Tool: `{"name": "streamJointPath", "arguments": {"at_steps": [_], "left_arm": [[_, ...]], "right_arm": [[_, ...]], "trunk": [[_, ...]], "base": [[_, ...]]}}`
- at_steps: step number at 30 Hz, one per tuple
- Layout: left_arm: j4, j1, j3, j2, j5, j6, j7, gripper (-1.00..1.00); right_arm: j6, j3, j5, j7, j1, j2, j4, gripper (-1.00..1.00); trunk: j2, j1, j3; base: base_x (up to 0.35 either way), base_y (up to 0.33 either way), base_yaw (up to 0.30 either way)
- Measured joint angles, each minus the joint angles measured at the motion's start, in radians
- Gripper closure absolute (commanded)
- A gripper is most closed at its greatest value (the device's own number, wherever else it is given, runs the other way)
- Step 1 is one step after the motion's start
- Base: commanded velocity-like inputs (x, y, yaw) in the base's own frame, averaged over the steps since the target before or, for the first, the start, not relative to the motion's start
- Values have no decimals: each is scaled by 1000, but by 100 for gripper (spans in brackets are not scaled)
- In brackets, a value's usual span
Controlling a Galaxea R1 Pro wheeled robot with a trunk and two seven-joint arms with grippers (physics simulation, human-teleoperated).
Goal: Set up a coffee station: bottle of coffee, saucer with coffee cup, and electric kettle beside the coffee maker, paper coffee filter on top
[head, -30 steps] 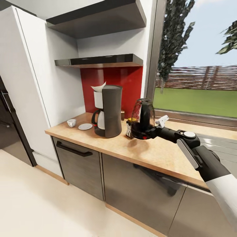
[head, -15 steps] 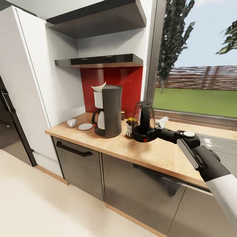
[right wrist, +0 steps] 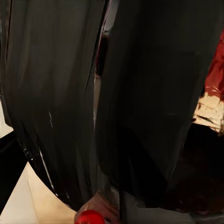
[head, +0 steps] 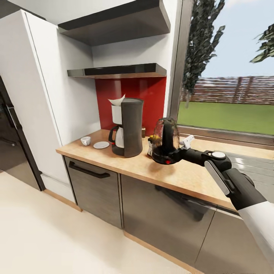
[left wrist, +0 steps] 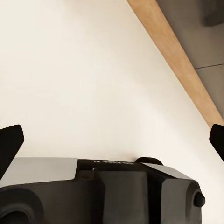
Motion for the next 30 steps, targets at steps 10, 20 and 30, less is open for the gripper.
{"name": "streamJointPath", "arguments": {"at_steps": [10,20,30], "left_arm": [[0,0,0,0,0,0,0,-100],[0,1,-1,0,0,0,-1,-100],[0,0,-1,0,0,-1,0,-100]], "right_arm": [[-1,0,0,0,0,1,1,100],[8,-2,-20,35,-1,6,-40,100],[7,-3,-16,42,0,10,-57,100]], "trunk": [[0,0,0],[0,0,0],[0,0,0]], "base": [[45,92,0],[4,5,0],[0,28,0]]}}
